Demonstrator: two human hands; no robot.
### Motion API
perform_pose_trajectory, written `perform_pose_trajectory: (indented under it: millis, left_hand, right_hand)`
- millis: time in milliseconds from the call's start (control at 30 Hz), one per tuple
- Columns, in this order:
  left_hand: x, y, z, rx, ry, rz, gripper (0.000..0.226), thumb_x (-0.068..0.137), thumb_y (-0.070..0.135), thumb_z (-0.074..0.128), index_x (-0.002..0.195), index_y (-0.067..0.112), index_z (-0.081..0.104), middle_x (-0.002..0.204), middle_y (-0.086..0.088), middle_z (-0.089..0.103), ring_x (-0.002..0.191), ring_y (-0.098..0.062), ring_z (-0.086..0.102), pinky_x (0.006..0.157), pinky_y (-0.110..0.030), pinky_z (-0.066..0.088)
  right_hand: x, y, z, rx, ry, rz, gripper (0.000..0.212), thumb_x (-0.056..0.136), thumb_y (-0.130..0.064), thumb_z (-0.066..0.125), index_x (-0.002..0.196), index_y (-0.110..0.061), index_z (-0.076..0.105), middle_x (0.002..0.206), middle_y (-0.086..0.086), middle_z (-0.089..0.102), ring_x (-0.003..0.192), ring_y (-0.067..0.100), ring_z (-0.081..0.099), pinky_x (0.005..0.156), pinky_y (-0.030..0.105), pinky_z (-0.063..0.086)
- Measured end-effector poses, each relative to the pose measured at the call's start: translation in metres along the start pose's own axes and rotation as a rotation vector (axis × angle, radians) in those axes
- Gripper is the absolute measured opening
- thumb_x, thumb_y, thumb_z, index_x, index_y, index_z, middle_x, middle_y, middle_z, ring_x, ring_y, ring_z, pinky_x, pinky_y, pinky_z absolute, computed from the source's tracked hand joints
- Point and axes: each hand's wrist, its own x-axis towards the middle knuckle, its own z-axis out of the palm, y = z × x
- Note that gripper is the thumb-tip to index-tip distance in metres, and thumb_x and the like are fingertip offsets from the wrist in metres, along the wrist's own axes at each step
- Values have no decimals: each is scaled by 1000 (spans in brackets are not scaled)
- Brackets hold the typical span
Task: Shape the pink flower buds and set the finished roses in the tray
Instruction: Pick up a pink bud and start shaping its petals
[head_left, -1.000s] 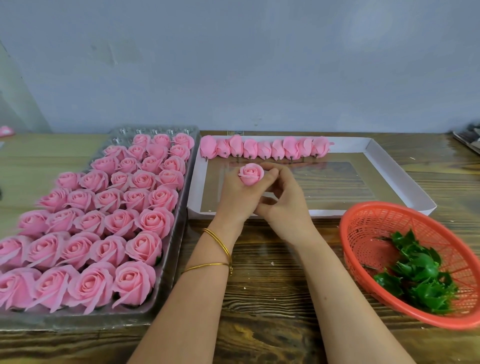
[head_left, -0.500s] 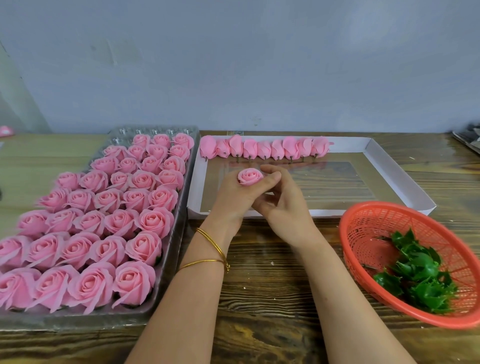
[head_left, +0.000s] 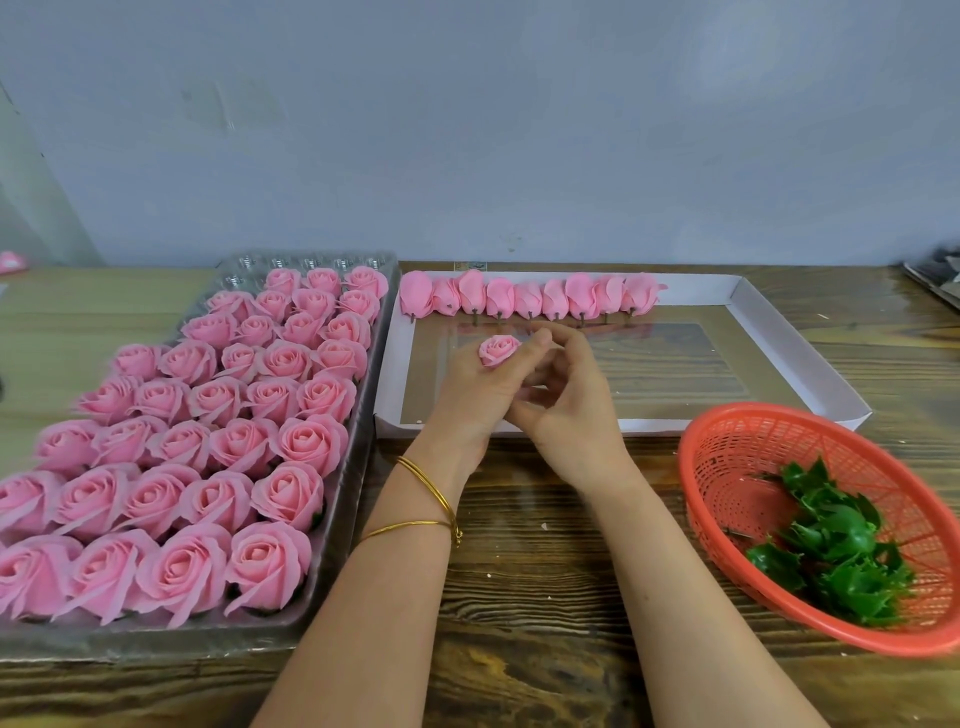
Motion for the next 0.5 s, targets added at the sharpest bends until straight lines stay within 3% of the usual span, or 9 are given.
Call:
perform_pose_trajectory:
  millis: [167,367,433,500]
  left_hand:
    - [0,-1,-5,41,-35,42,5,84,21,73,82,16,74,79,-4,72,80,-16,71,66,-27,55]
    - [1,-2,-5,59,-26,46,19,82,18,74,64,17,67,64,3,65,68,-9,65,60,-22,52]
    - [1,-1,-5,39,-12,27,20,84,21,73,71,8,67,65,-1,63,67,-11,64,61,-25,53]
    - [1,0,-3,4,8,11,33,86,24,70,88,-9,65,76,-14,63,75,-19,64,72,-35,55]
  right_hand:
    - [0,0,-1,13,-28,4,63,79,6,72,131,-18,46,109,-4,67,99,10,66,88,27,56]
    - [-1,-1,0,33,-103,5,51,87,10,62,130,-13,48,115,4,65,107,9,63,93,24,52]
    - [0,-2,0,30,-105,-9,49,87,10,61,126,-16,50,112,8,66,105,14,64,90,23,52]
    - [0,-1,0,45,-90,-8,47,83,11,62,122,-13,52,108,10,68,102,18,66,86,23,53]
